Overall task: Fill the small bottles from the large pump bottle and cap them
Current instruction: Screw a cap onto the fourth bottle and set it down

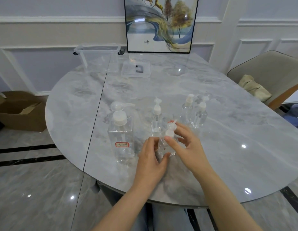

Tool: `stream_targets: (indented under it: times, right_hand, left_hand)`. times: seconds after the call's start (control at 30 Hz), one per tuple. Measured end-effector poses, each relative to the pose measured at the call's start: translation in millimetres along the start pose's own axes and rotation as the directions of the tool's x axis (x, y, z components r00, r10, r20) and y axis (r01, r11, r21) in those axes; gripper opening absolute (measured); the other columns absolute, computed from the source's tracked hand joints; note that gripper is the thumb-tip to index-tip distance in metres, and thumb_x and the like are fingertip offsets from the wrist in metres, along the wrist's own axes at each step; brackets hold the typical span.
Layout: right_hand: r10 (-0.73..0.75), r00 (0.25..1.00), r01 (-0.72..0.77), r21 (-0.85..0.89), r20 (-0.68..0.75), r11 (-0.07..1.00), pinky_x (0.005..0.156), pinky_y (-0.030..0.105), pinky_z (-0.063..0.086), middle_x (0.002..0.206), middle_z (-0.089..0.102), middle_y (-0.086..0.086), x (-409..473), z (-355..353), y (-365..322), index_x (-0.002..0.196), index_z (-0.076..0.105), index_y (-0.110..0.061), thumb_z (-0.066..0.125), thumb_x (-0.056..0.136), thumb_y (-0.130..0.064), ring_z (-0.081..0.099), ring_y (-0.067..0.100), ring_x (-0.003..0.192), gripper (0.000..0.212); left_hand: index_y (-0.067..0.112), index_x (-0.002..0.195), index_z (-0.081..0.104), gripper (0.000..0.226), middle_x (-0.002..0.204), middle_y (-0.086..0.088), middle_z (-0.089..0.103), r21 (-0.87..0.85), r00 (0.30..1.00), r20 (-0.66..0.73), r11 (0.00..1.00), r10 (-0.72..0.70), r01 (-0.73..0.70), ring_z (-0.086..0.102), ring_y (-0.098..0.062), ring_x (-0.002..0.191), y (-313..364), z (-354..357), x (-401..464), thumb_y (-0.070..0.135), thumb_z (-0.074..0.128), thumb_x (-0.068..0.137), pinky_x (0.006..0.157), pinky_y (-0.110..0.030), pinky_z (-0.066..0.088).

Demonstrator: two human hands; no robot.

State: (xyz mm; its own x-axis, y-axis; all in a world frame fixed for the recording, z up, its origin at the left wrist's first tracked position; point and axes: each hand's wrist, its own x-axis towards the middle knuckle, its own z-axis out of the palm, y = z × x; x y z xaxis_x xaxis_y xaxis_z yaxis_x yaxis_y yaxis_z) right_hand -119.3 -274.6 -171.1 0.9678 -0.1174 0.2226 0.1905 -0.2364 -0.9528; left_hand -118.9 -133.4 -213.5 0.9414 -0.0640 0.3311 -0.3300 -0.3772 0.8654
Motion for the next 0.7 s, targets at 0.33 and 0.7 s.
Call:
stream_targets:
  times: [0.33, 0.7]
  right_hand:
    - [-0.077, 0.976, 0.049, -0.139, -0.205, 0.989, 0.09, 0.024, 0.054, 0.093, 0.068, -0.014, 3, 11, -3, 0.088, 0.066, -0.018, 0.093, 0.072, -0.03, 0.066, 0.005, 0.095, 0.033]
    - [-0.021, 0.999, 0.022, -0.037, 0.05, 0.999, 0.102, 0.032, 0.052, 0.109, 0.075, -0.008, 0, -7, -3, 0.105, 0.078, -0.022, 0.08, 0.088, -0.019, 0.069, 0.01, 0.108, 0.017]
  left_hand:
    - [0.034, 0.112, 0.052, 0.039, 0.101, 0.013, 0.057, -0.002, 1.0, 0.009, 1.0, -0.017, 0.017, 0.06, -0.01, 0.087, 1, 0, 0, 0.016, 0.075, 0.086, 0.074, -0.029, 0.054]
    - [0.03, 0.113, 0.053, 0.036, 0.104, 0.013, 0.058, -0.007, 1.0, 0.025, 1.0, 0.004, -0.004, 0.061, -0.008, 0.094, 1, 0, -1, 0.017, 0.074, 0.087, 0.079, -0.022, 0.05]
